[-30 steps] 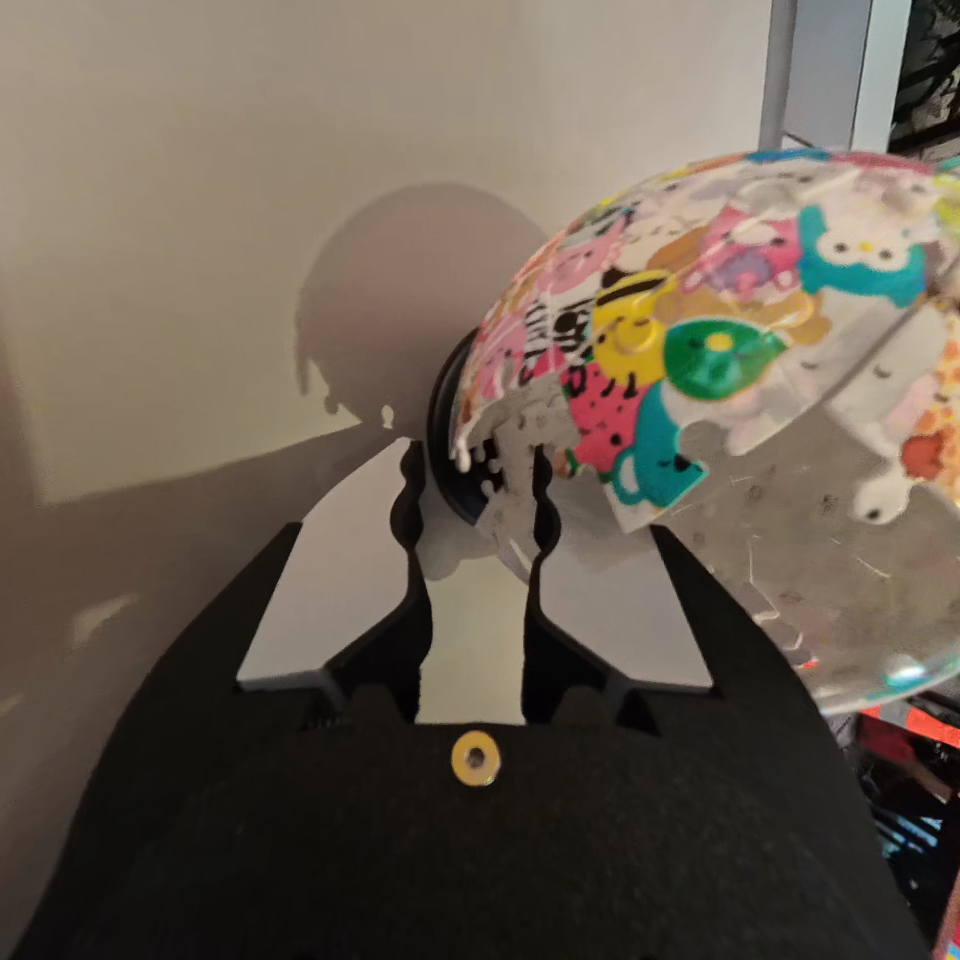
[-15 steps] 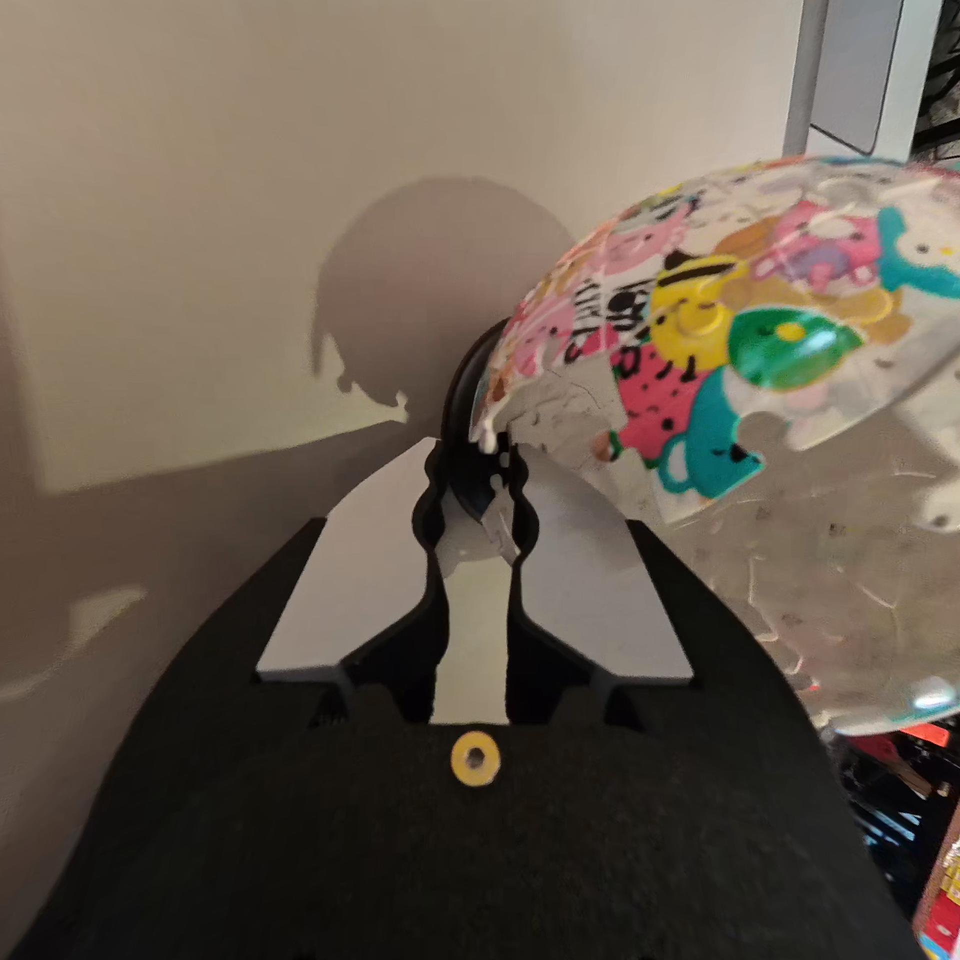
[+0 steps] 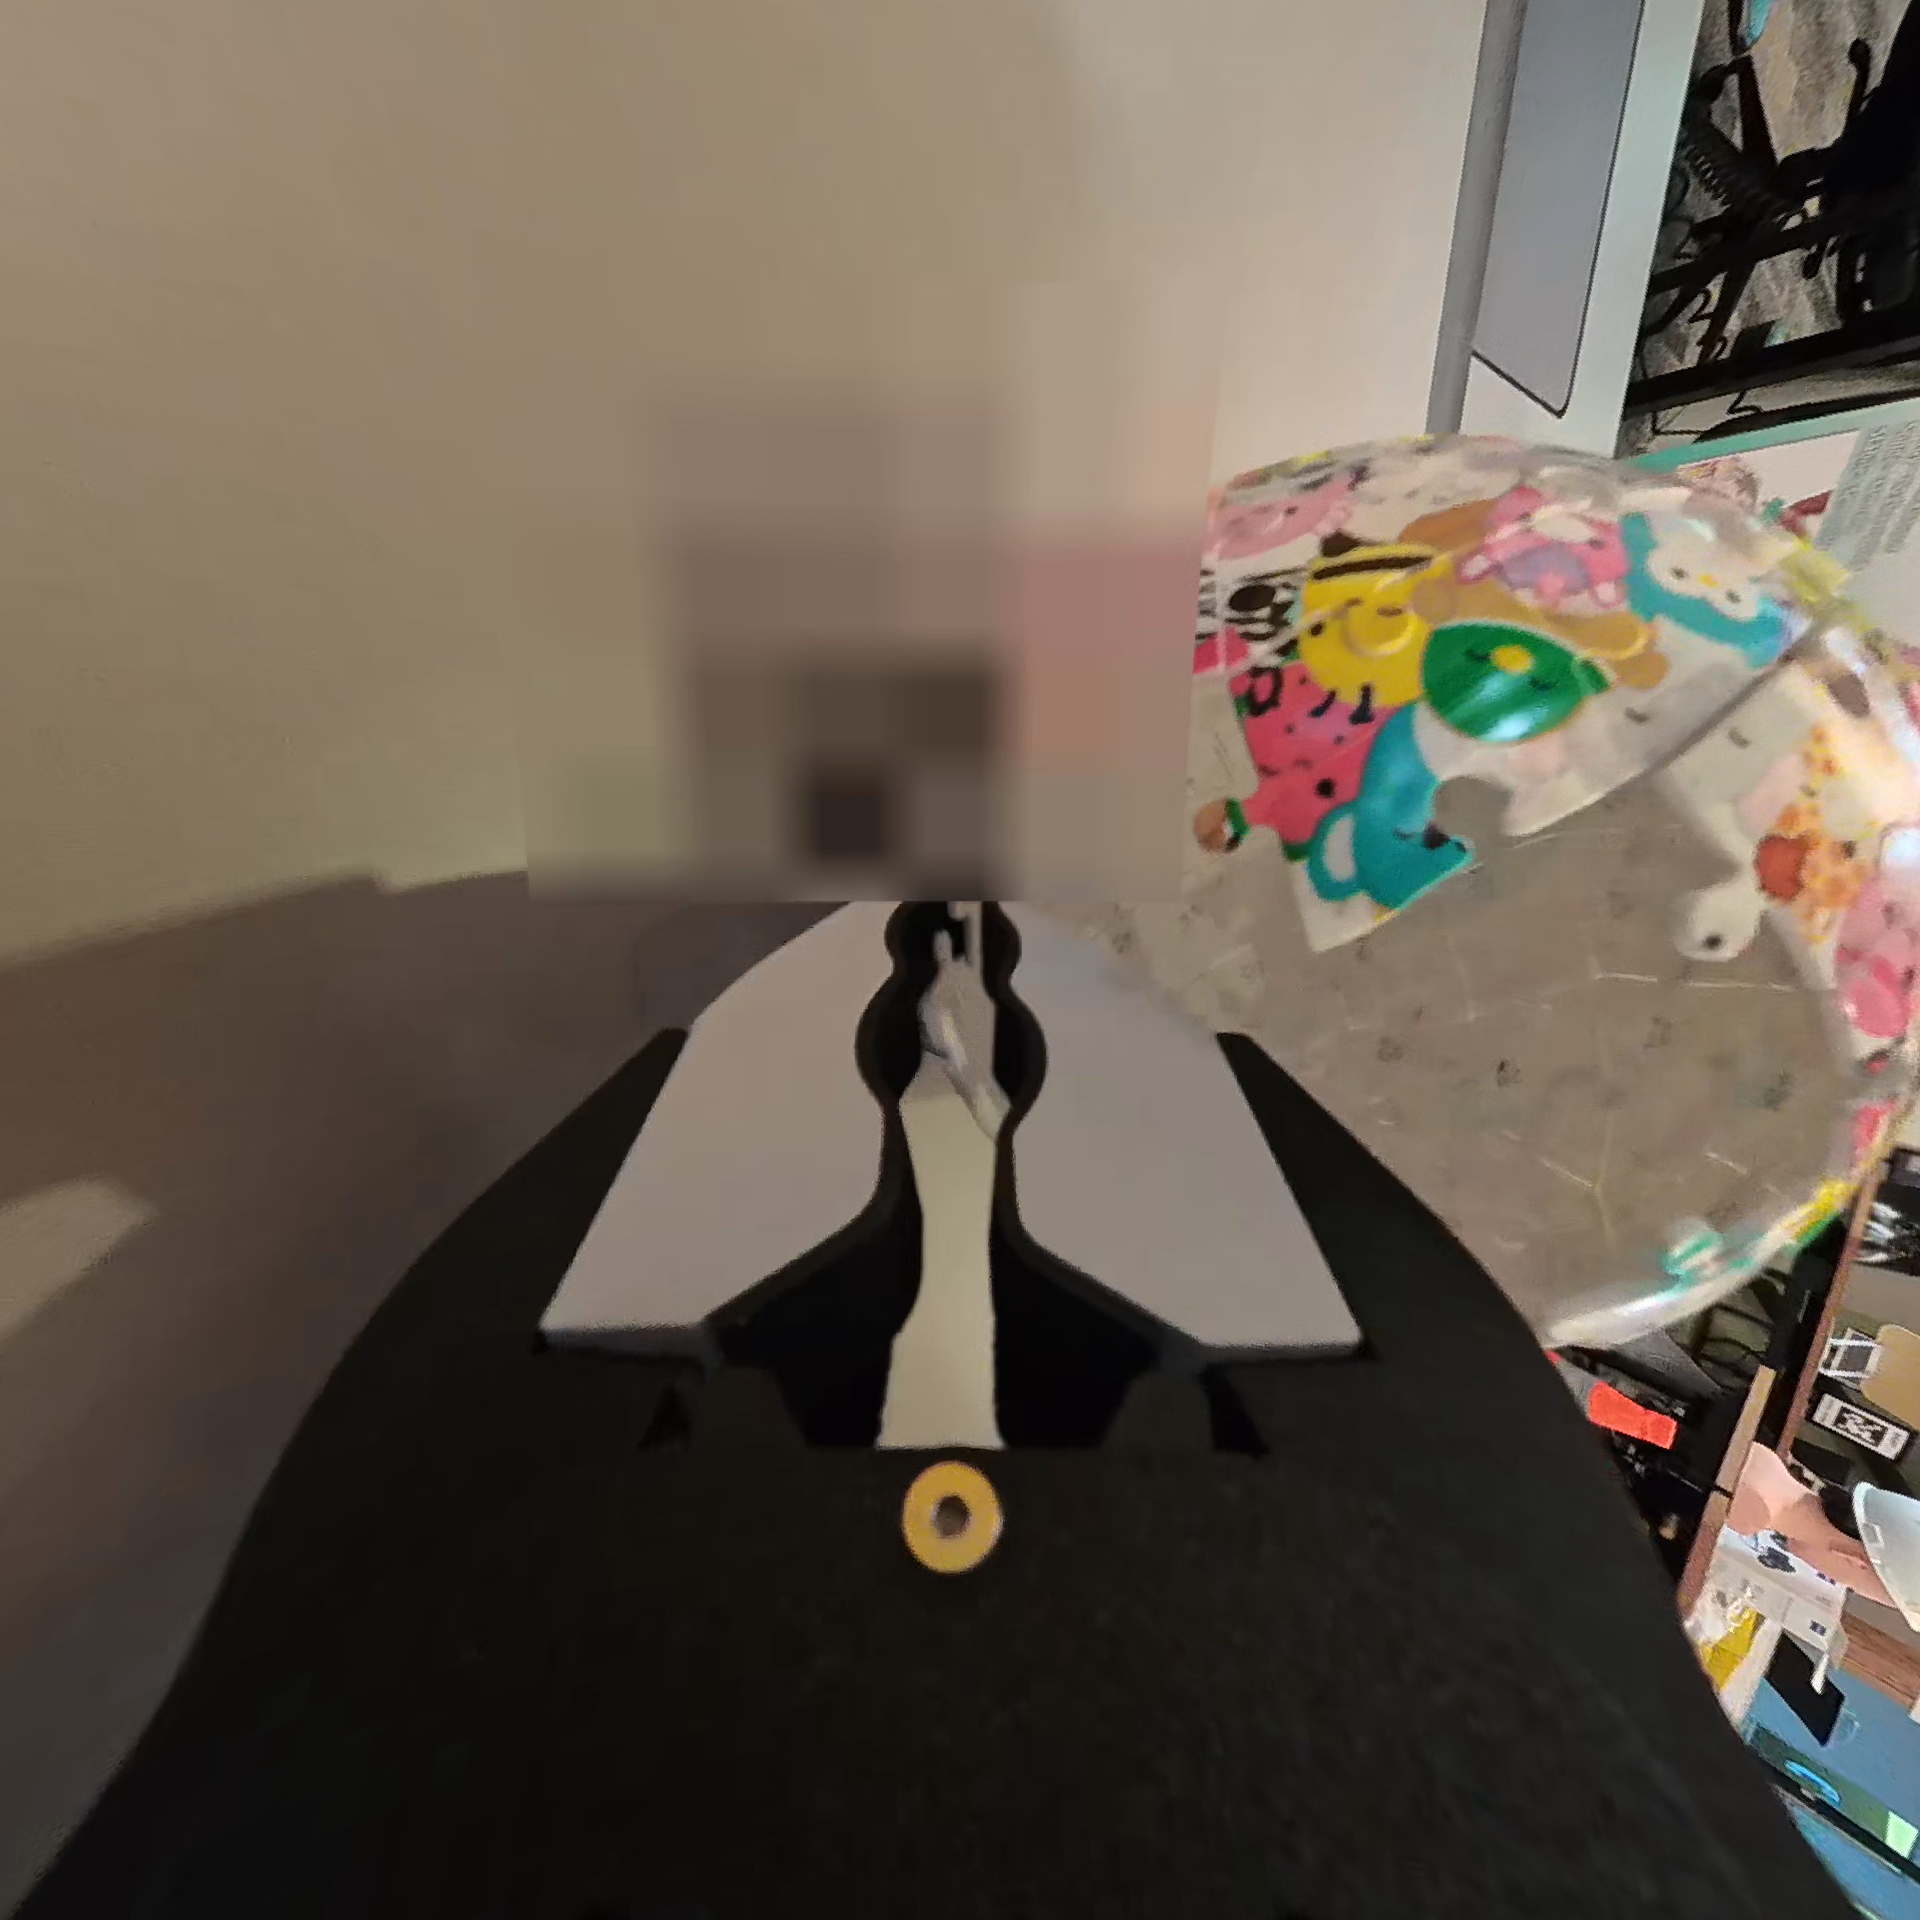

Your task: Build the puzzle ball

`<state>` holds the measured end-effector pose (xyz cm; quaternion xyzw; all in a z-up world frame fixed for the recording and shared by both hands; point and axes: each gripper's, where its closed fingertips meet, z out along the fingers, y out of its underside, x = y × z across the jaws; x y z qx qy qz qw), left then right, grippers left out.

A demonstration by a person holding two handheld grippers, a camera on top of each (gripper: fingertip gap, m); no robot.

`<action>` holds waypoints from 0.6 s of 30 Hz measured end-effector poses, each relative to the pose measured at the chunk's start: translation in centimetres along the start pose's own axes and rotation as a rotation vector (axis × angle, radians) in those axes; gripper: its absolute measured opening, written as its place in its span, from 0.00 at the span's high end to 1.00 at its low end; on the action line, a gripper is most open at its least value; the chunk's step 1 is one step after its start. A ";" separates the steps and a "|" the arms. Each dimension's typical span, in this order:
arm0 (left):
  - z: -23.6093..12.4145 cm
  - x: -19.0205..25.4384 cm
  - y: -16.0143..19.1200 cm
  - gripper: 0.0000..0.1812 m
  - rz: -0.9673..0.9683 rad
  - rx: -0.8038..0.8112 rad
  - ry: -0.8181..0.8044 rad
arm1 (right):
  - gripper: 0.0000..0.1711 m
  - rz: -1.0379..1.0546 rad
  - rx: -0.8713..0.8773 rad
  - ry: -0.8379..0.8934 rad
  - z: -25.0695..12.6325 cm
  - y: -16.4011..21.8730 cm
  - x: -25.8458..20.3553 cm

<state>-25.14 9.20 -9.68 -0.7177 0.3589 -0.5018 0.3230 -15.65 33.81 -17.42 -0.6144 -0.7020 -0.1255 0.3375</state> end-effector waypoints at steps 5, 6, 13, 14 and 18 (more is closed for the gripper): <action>0.0 0.0 0.1 0.86 -0.003 -0.001 0.007 | 0.80 0.010 -0.048 -0.034 0.7 0.2 -0.4; 0.1 0.0 0.1 0.86 -0.004 -0.002 0.008 | 0.81 0.018 -0.050 -0.047 0.7 0.2 -0.6; 0.0 -0.1 0.0 0.86 -0.009 -0.001 0.011 | 0.85 0.085 -0.073 -0.107 0.7 0.6 -1.2; 0.1 -0.1 0.0 0.86 -0.008 -0.001 0.012 | 0.87 0.076 -0.082 -0.108 0.6 0.7 -1.3; 0.1 0.0 0.0 0.86 -0.007 -0.002 0.010 | 0.89 0.030 -0.109 -0.090 0.3 1.1 -1.5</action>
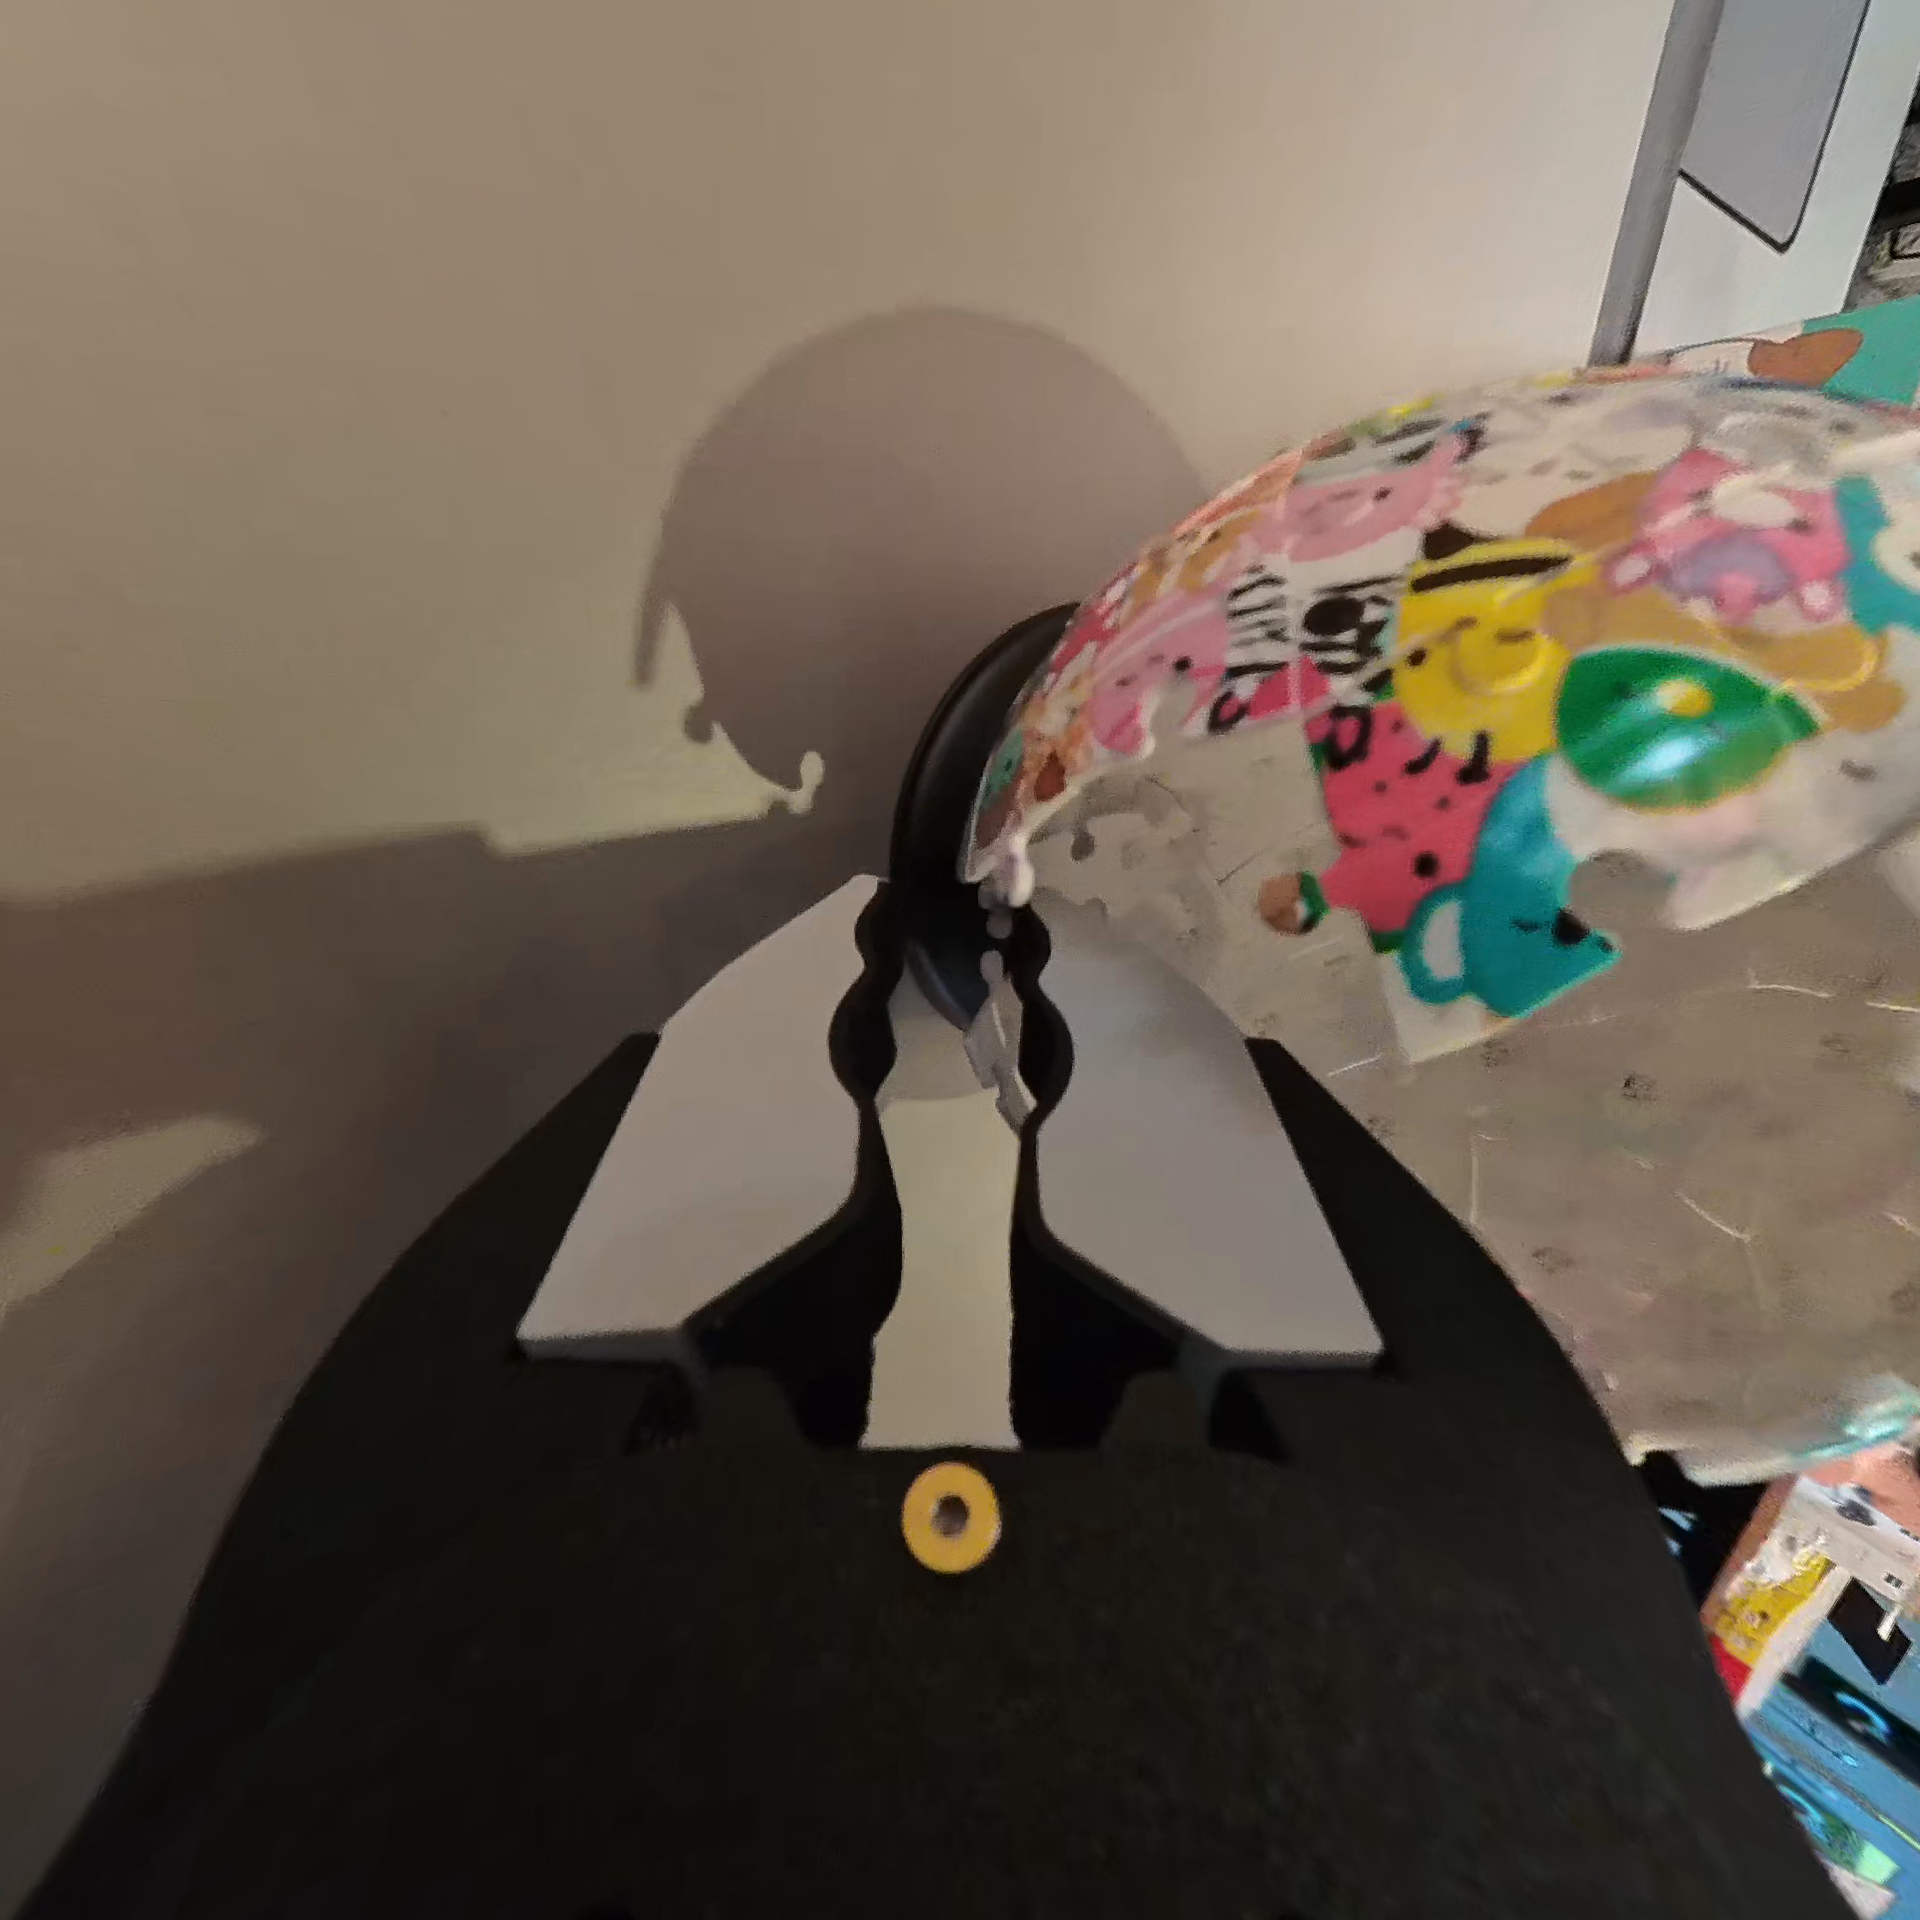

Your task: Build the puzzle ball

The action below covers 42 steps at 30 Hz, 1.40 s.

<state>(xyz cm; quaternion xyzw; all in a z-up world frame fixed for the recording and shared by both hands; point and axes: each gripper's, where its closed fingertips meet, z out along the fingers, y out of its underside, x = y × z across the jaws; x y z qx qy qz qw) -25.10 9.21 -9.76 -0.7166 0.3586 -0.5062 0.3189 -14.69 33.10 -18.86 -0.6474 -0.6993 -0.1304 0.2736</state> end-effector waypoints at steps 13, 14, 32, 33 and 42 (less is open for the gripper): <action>-0.1 0.1 -0.1 0.86 0.005 0.002 -0.004 | 0.89 -0.055 0.014 0.088 -1.1 -0.3 0.5; -0.1 0.1 -0.1 0.86 0.005 0.002 -0.005 | 0.86 -0.057 0.002 0.092 -0.9 -0.1 0.5; -0.2 0.2 -0.1 0.86 0.010 0.003 -0.005 | 0.97 -0.085 -0.053 0.101 -0.6 0.6 0.4; -0.2 0.2 -0.1 0.86 0.011 0.003 -0.006 | 0.98 -0.090 -0.050 0.104 -0.7 0.6 0.4; -0.4 0.2 -0.2 0.86 0.014 0.007 -0.012 | 0.99 -0.126 -0.029 0.134 -1.2 0.1 0.4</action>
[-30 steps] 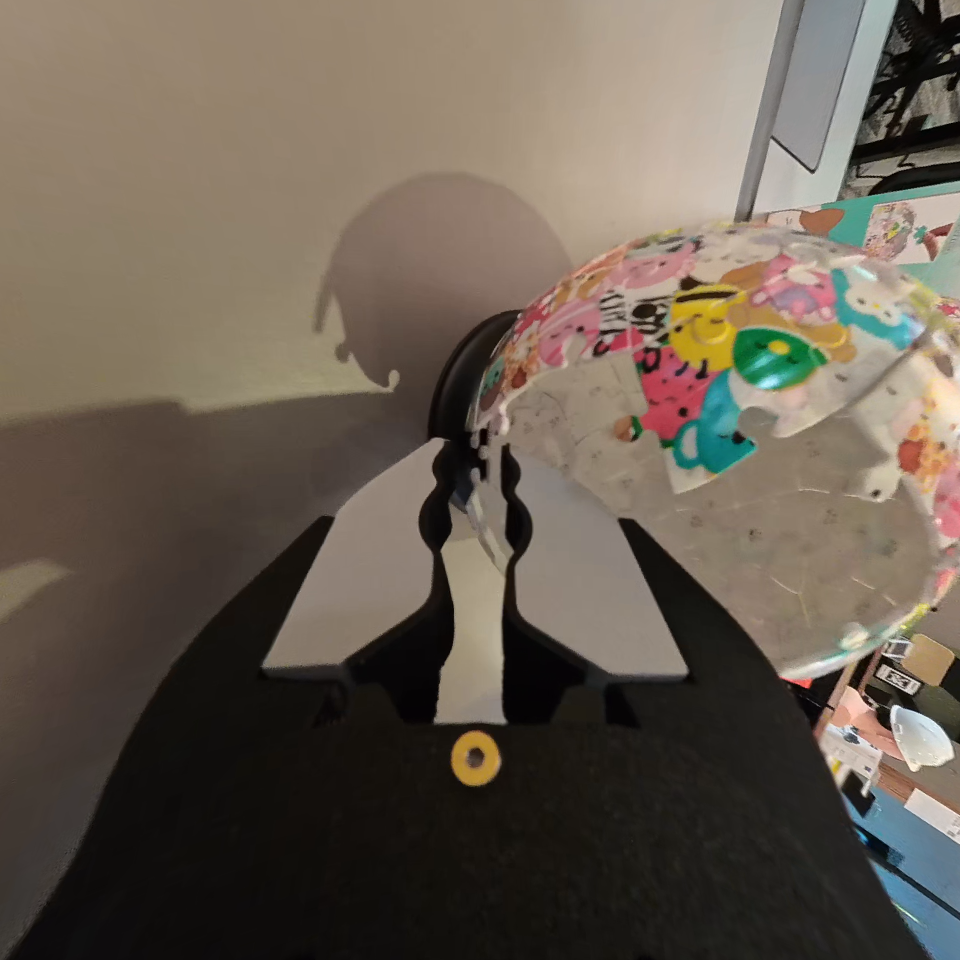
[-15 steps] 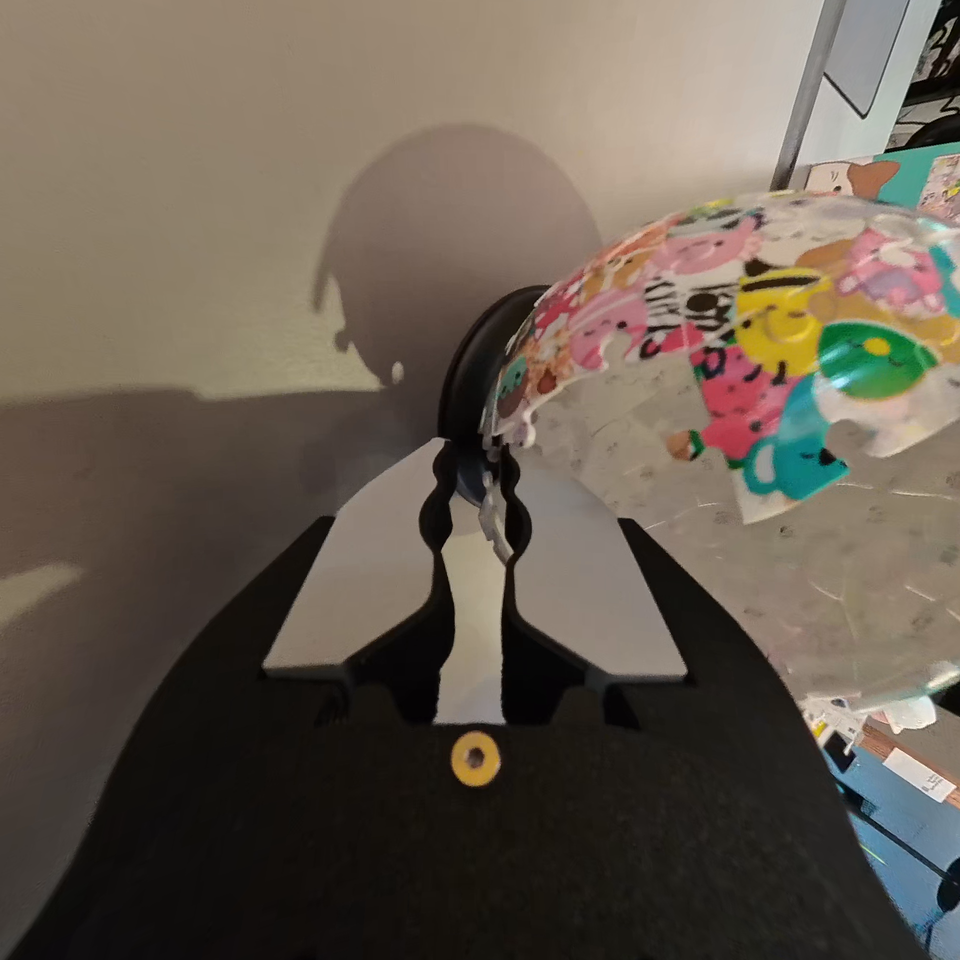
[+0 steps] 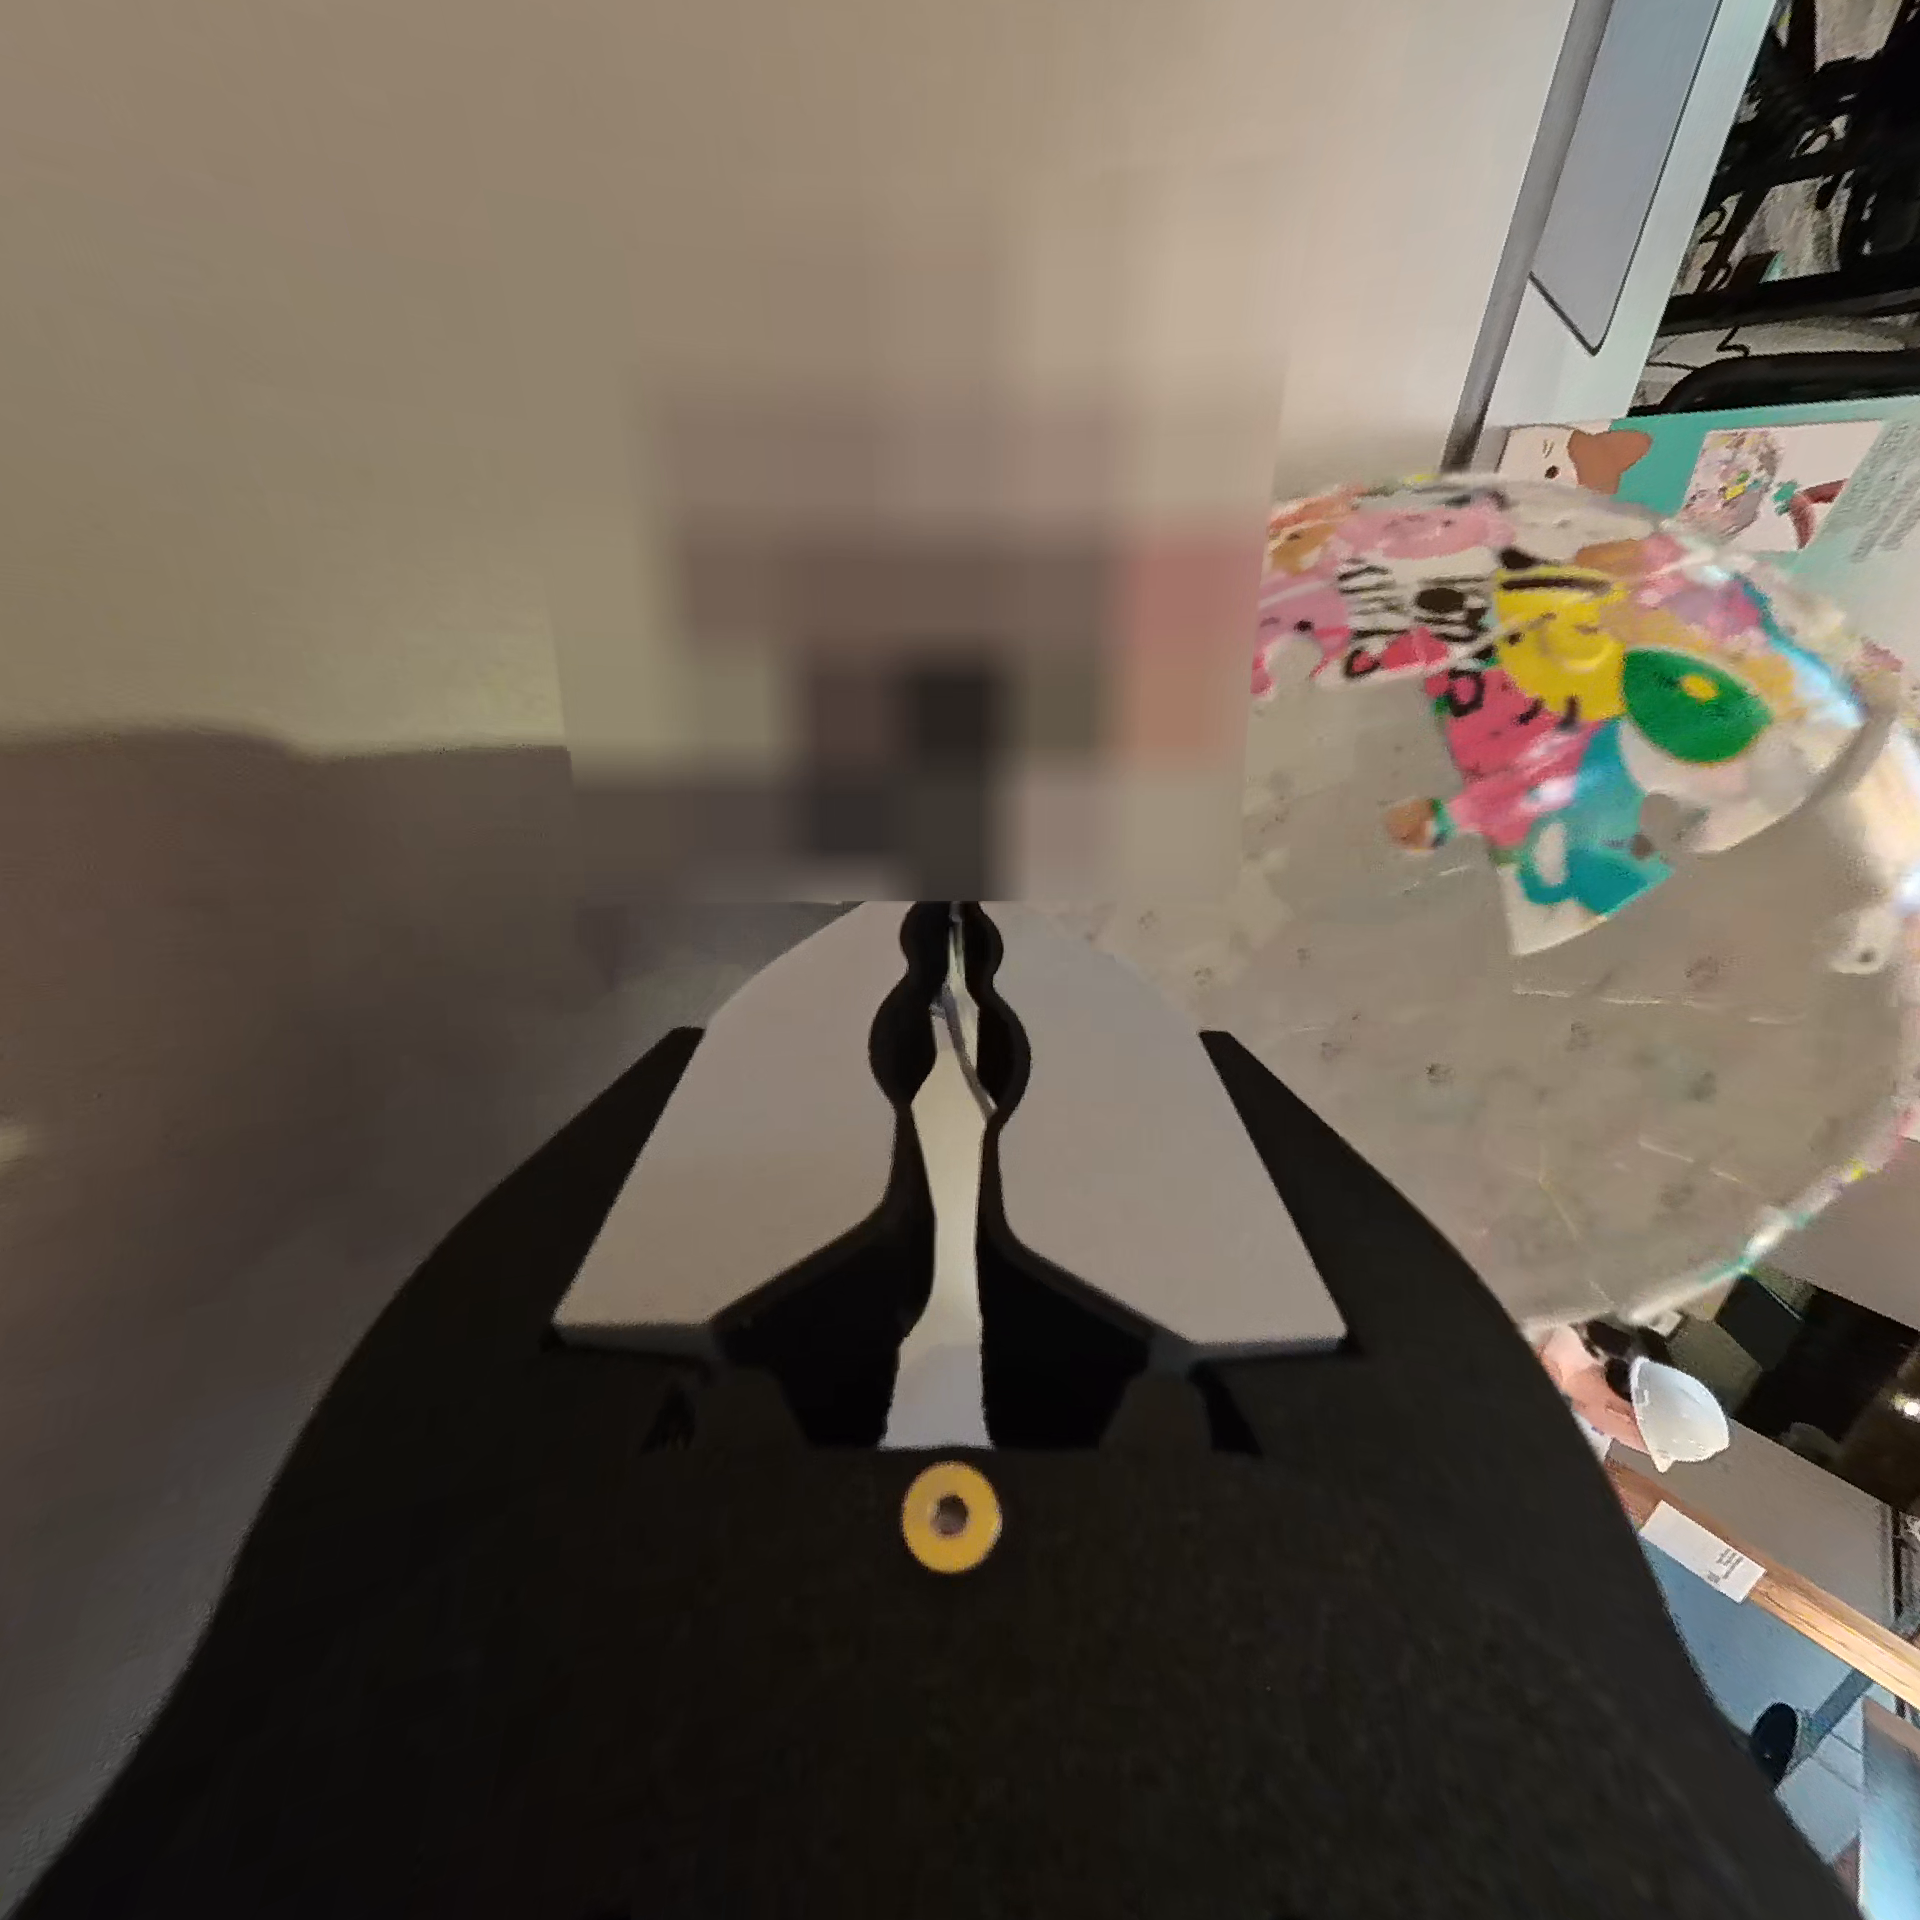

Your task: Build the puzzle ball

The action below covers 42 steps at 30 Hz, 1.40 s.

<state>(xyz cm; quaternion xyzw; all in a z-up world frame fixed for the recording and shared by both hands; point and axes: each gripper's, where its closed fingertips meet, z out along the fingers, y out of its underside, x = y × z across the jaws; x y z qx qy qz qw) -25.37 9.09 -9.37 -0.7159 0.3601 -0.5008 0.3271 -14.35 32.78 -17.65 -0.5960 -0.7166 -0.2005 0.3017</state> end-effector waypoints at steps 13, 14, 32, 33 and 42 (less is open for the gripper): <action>-0.1 0.0 0.0 0.87 -0.001 0.002 0.003 | 0.99 -0.008 0.069 -0.006 -2.0 -0.9 0.0; -0.1 0.0 0.0 0.87 -0.001 0.004 0.004 | 0.99 -0.012 0.058 -0.007 -2.2 -0.9 0.0; 0.1 0.2 -0.1 0.87 -0.017 0.021 0.037 | 0.99 0.096 -0.019 -0.157 -3.0 -1.1 0.1; 0.1 0.2 -0.1 0.87 -0.015 0.019 0.036 | 0.99 0.099 -0.006 -0.152 -3.3 -1.3 0.2; -0.4 -2.0 0.7 0.86 -0.013 -0.001 -0.091 | 0.99 0.216 0.155 -0.116 -5.6 -1.2 -0.7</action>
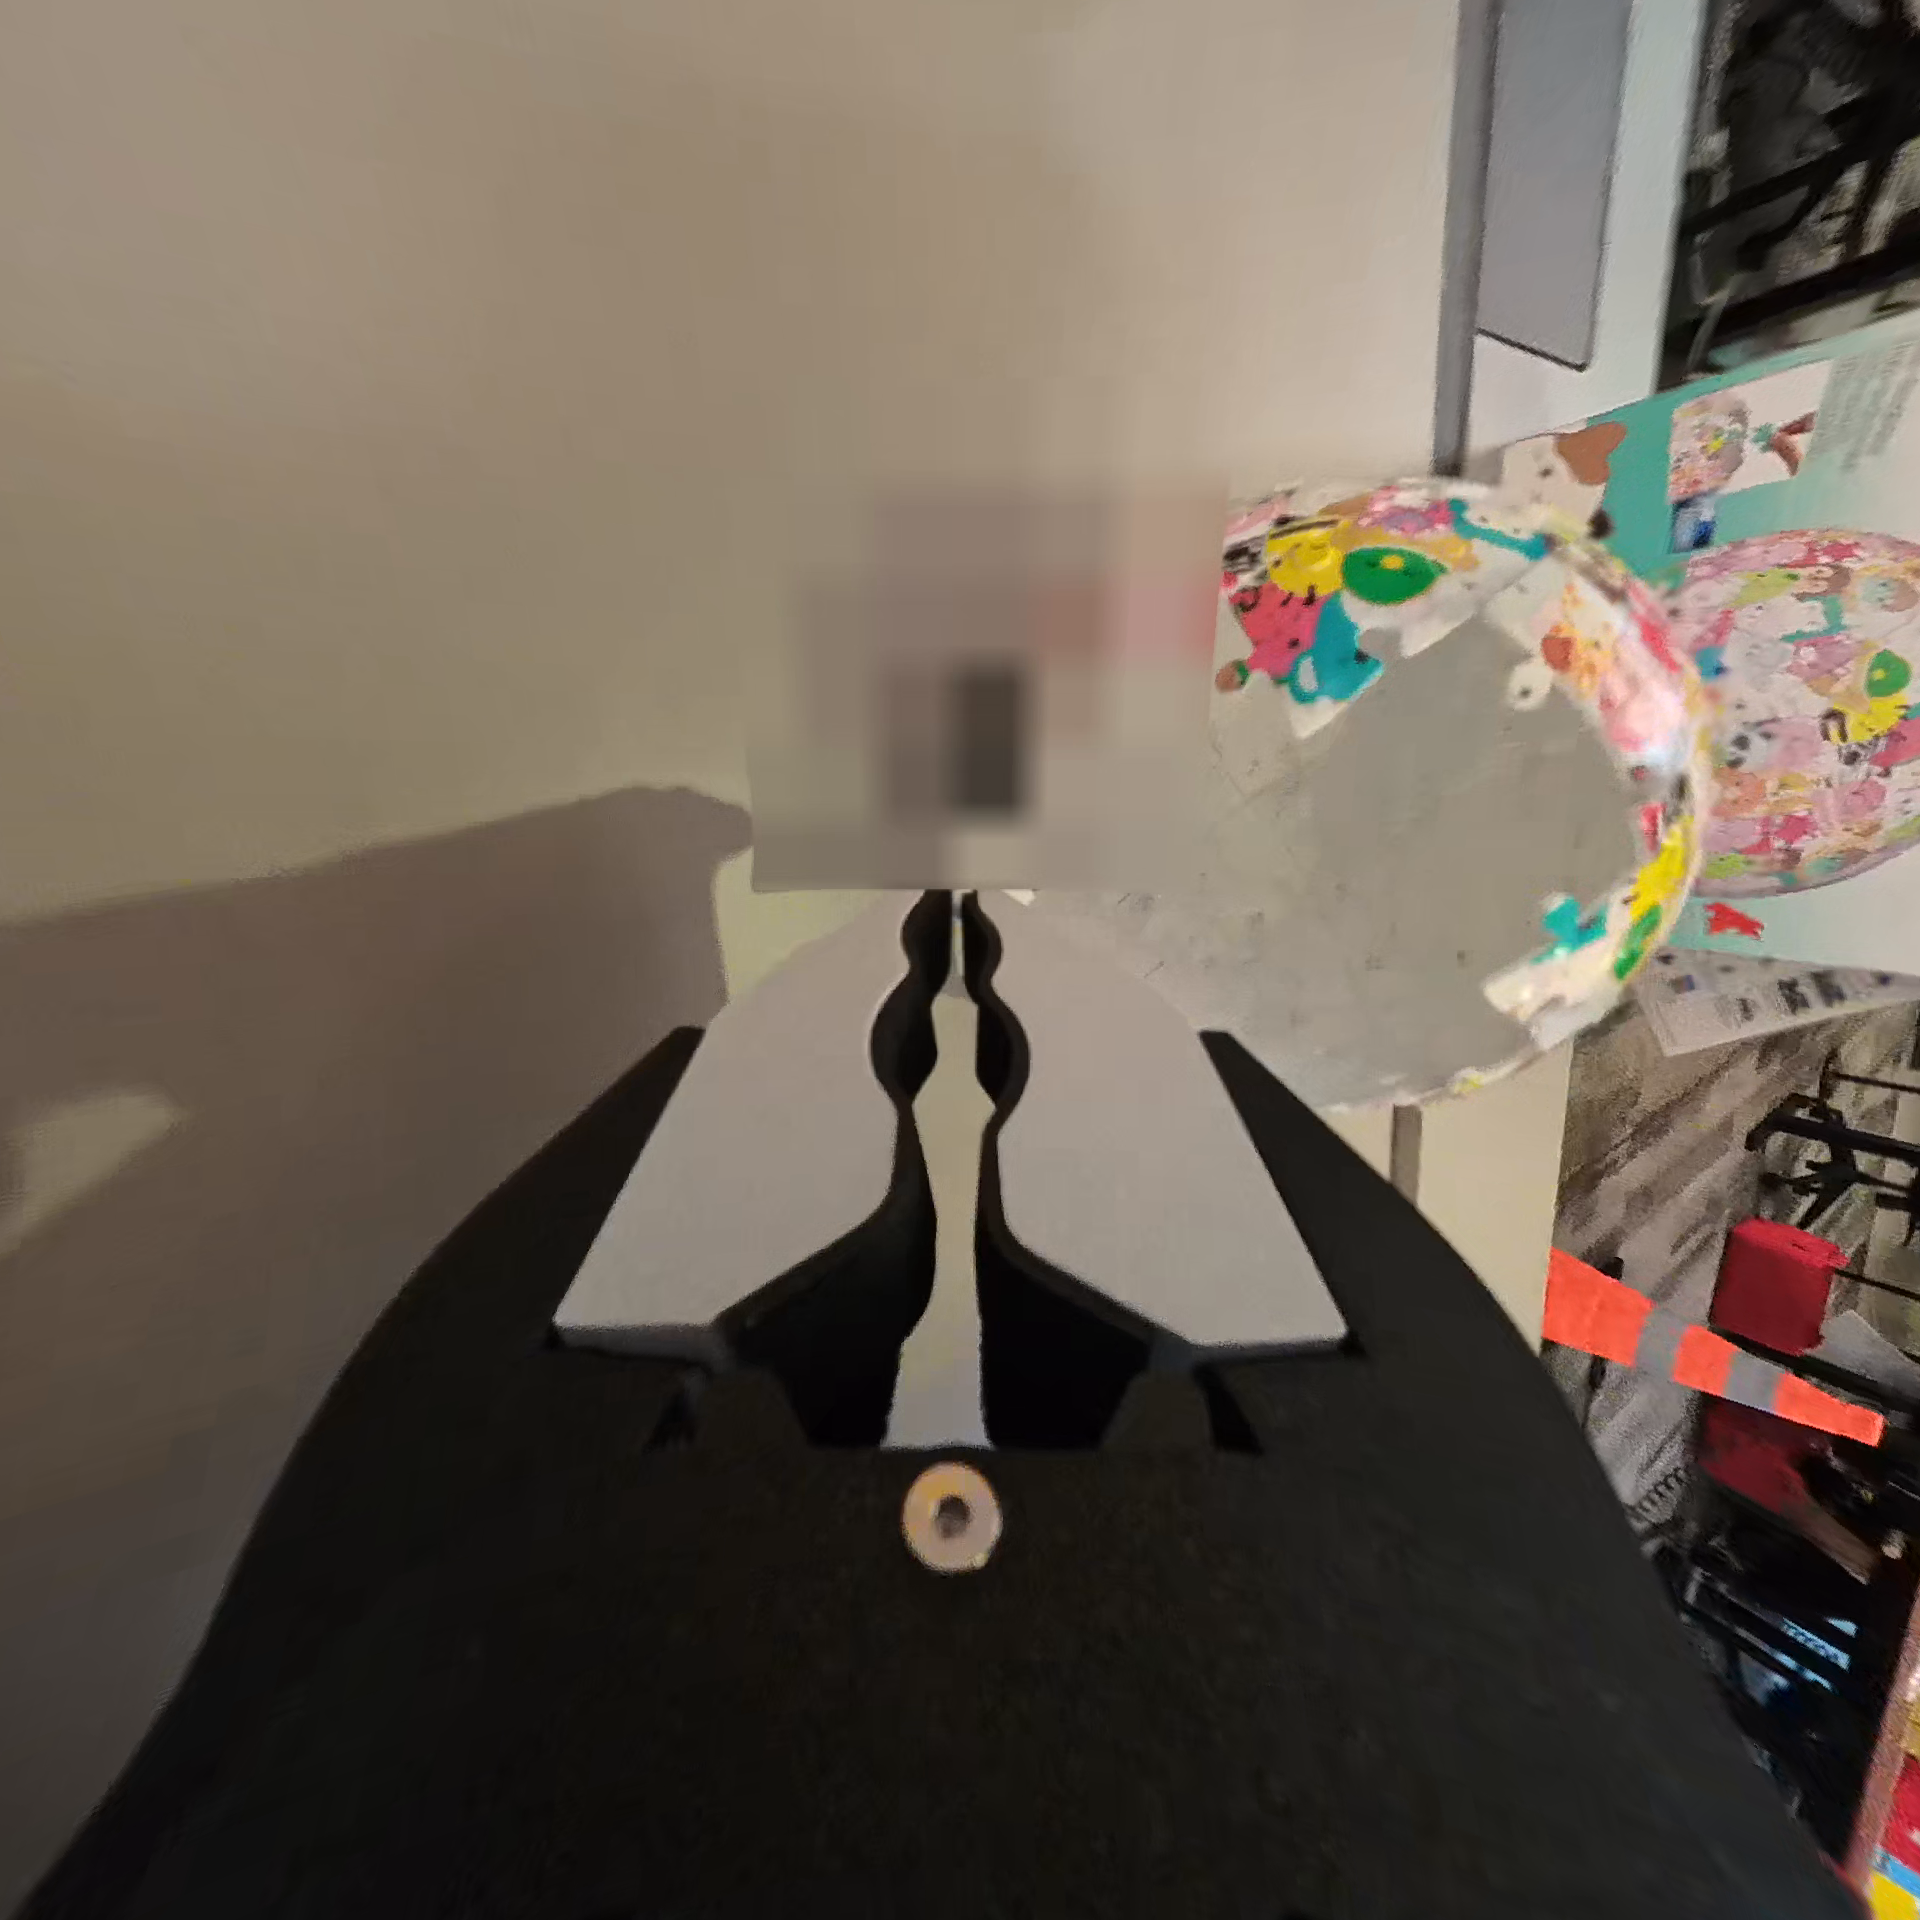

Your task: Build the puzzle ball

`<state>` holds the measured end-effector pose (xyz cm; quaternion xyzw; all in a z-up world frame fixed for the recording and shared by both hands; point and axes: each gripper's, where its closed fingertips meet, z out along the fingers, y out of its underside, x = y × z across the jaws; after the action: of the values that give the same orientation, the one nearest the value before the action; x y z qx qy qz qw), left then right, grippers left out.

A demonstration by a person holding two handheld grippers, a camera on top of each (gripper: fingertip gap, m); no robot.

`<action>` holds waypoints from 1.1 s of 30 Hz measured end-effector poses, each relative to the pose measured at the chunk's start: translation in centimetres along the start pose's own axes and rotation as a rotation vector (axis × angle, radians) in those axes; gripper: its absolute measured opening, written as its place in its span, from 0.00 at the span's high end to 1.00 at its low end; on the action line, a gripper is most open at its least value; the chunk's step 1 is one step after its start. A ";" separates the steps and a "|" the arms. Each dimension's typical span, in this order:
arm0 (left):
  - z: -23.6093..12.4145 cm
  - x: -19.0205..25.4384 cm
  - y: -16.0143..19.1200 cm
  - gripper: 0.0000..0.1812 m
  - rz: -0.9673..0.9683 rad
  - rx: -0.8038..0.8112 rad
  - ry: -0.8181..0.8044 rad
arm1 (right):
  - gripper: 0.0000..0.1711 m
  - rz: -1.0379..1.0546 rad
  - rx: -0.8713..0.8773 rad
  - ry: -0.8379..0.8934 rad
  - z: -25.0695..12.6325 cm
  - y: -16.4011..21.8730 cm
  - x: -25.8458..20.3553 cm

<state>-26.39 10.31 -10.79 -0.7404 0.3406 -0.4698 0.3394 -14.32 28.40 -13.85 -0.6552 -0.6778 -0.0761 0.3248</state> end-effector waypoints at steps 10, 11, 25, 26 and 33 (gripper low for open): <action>0.2 -1.4 2.8 0.86 0.077 -0.122 -0.208 | 0.99 0.135 0.208 -0.067 -1.0 0.9 -1.9; 0.3 -1.1 2.4 0.84 0.071 -0.101 -0.209 | 0.99 0.085 0.167 -0.014 -0.9 1.5 -2.2; -0.1 -2.8 1.7 0.76 0.192 -0.069 -0.462 | 0.93 -0.071 0.104 0.019 0.7 0.5 -7.7; 0.0 -2.7 1.5 0.76 0.193 -0.058 -0.454 | 0.89 -0.049 0.120 0.006 0.6 0.4 -7.7; 1.8 -3.0 -1.9 0.64 0.232 0.020 -0.390 | 0.57 0.236 0.341 0.008 -3.7 2.3 -2.1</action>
<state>-25.34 14.08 -11.22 -0.7695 0.3469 -0.2789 0.4579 -11.08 25.00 -12.83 -0.6652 -0.5980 0.0757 0.4406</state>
